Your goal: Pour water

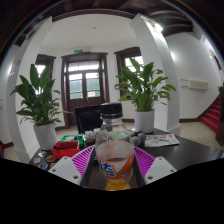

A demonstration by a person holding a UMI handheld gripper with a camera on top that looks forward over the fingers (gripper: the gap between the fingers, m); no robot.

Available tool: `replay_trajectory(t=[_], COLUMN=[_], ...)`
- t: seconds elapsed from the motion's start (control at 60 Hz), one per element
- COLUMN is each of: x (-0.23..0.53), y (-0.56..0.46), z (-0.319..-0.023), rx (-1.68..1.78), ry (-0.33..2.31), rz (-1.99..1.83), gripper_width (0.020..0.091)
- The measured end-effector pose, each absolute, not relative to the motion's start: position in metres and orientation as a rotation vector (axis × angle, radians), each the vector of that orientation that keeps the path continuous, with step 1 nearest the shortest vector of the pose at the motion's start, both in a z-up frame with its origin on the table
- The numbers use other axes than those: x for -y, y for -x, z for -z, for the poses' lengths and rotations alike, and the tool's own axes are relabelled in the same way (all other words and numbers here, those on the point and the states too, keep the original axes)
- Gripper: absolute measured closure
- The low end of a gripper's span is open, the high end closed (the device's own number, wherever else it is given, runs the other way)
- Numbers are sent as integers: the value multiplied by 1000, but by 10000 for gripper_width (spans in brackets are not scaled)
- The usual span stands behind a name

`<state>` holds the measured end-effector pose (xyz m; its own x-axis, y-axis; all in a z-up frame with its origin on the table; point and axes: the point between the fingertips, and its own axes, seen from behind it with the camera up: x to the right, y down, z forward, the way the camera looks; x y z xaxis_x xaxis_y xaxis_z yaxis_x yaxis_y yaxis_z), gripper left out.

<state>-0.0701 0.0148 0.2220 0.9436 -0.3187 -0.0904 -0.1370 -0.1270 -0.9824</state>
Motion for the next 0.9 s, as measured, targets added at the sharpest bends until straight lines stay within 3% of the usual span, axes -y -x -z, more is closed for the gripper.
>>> replay_trajectory(t=[0.133,0.483,0.9], x=[-2,107,174], y=[79,124,166], z=[-220,-182,-252], rx=[-279,-98,-64], ry=[1731,1907,1863], rz=[160,199,109], gripper_width=[318,306,314])
